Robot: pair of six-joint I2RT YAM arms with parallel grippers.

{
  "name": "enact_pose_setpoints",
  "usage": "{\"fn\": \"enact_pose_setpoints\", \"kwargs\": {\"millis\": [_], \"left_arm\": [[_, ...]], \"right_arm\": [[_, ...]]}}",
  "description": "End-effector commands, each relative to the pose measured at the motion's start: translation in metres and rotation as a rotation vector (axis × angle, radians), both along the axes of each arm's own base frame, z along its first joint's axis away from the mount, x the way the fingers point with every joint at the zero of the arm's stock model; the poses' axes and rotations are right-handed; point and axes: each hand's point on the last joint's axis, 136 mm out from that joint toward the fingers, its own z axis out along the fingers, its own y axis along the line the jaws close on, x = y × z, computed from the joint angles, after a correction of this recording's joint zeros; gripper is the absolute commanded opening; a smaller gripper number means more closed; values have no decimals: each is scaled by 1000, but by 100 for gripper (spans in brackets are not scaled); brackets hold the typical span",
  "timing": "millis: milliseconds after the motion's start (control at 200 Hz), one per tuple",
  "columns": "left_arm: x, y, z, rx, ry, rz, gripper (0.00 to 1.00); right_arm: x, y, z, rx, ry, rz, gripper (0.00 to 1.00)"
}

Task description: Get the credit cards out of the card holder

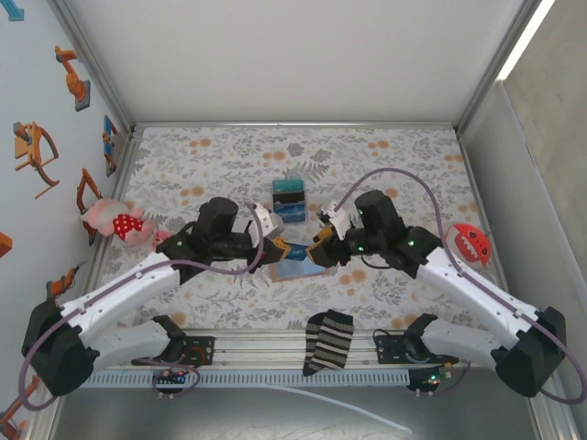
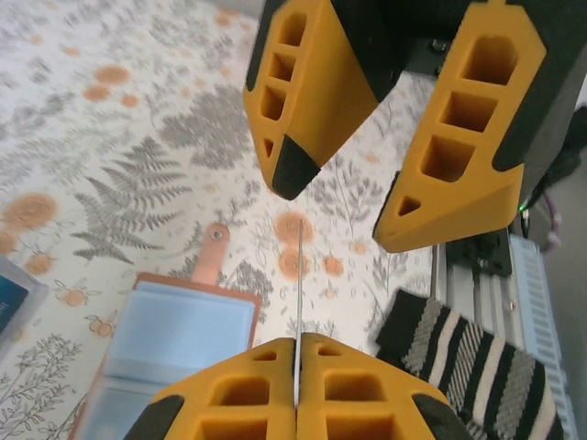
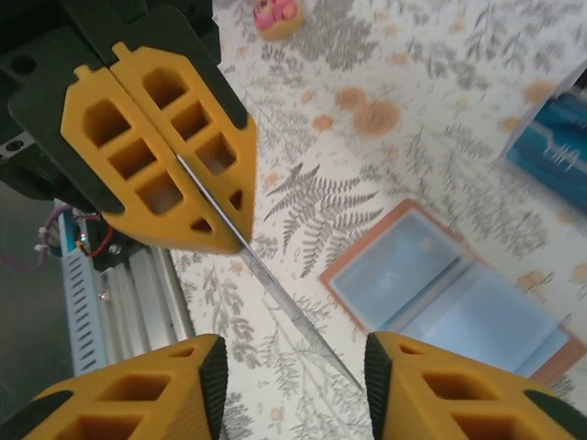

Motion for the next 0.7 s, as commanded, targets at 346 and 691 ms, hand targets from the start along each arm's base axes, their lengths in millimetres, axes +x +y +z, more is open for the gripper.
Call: {"fn": "enact_pose_setpoints", "kwargs": {"millis": [346,691], "left_arm": [[-1,14,67,-369,67,165,1],[-3,12,71,-399,87,166,3]], "right_arm": [[-4,26,47,434,40,35,49],[-18,35,66,518,43,164,15]]}}
